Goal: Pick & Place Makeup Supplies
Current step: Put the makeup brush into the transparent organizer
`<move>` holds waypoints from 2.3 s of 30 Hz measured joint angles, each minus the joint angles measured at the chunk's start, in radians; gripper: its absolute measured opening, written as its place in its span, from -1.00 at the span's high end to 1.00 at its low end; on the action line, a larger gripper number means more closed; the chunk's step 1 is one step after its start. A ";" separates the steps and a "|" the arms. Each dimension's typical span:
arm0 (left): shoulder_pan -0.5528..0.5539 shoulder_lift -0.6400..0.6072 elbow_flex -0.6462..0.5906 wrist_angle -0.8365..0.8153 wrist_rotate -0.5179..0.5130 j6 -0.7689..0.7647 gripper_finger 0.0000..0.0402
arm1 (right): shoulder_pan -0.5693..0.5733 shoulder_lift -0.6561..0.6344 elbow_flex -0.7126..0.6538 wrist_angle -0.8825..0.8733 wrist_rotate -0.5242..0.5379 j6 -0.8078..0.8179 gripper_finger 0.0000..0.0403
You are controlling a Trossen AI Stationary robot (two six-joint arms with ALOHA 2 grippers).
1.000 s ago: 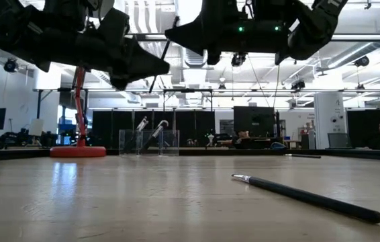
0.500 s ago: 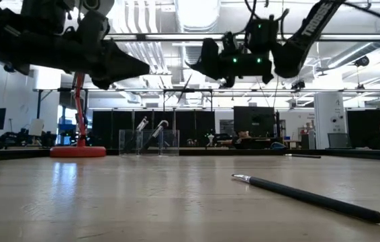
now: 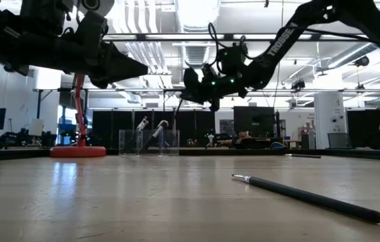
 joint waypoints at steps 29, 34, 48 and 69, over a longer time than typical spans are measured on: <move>0.000 0.000 -0.001 0.006 -0.001 -0.013 0.64 | -0.001 -0.005 -0.009 -0.138 -0.007 0.003 0.87; 0.000 0.000 0.000 0.007 -0.001 -0.009 0.64 | -0.001 -0.005 -0.009 -0.138 -0.008 0.003 0.69; 0.000 0.000 0.000 0.012 -0.001 -0.011 0.64 | -0.001 -0.020 -0.006 -0.231 -0.008 -0.060 0.58; 0.003 0.000 0.000 0.015 -0.001 0.003 0.64 | 0.001 -0.211 -0.008 -0.557 0.048 -0.120 0.91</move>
